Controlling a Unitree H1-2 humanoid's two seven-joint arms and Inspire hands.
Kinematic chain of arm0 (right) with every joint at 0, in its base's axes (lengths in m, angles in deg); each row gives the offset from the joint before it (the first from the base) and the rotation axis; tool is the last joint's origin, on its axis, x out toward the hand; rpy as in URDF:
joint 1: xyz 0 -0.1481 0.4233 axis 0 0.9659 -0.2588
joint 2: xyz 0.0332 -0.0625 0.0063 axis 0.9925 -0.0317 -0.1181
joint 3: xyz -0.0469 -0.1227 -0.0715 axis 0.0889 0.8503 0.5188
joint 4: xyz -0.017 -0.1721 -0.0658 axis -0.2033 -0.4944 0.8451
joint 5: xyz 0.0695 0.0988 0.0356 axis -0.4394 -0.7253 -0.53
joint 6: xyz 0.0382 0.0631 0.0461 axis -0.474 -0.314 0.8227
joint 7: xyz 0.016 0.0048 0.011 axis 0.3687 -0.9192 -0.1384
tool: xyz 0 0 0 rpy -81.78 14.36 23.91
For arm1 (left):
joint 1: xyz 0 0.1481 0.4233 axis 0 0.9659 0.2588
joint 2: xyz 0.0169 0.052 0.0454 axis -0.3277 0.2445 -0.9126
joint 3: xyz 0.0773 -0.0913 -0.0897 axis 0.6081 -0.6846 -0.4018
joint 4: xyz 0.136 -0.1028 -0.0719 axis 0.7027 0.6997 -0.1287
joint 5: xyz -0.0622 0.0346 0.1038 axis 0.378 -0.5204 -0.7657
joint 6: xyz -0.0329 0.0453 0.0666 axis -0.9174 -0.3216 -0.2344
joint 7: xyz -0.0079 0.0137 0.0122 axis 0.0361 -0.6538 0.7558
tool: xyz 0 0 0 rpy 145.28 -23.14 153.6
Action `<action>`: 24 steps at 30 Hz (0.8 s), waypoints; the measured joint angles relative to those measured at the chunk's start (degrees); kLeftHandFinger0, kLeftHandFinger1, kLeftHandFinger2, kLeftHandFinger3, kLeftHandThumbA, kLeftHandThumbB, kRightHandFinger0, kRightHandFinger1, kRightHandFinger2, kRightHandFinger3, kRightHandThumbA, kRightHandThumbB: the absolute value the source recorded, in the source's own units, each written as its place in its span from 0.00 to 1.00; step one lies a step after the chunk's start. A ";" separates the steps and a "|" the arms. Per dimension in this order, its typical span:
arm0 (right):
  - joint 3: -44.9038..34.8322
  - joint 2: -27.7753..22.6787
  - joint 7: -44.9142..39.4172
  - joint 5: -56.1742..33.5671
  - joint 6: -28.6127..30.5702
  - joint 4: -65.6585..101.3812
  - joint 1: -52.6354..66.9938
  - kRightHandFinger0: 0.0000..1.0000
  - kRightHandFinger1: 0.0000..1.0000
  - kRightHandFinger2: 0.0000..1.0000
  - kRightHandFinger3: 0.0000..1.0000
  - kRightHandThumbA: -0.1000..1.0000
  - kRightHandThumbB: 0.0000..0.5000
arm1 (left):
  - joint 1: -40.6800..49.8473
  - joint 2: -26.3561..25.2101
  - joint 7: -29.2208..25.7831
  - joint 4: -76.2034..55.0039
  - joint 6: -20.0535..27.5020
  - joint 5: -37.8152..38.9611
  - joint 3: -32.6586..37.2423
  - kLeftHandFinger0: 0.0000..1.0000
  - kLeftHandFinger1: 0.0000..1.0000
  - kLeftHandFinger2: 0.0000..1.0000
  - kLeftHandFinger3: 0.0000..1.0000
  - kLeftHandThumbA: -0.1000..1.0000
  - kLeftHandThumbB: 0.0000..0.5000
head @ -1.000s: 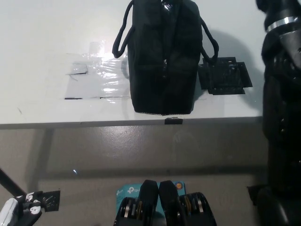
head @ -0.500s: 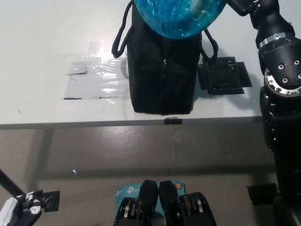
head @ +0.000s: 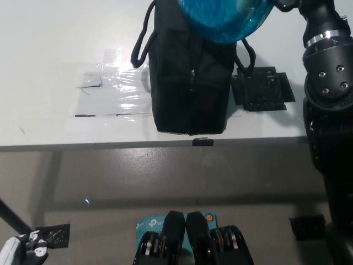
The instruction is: The robot uses its right hand to pick up a stack of plates kept in the middle of the desk and put it inside a bag kept next to it
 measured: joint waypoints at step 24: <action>2.56 1.12 4.60 9.55 0.15 -11.01 4.60 0.00 0.00 0.10 0.30 0.00 0.24 | 0.95 -0.15 0.00 -0.27 0.24 -0.05 0.66 0.62 0.68 0.79 0.82 0.16 0.04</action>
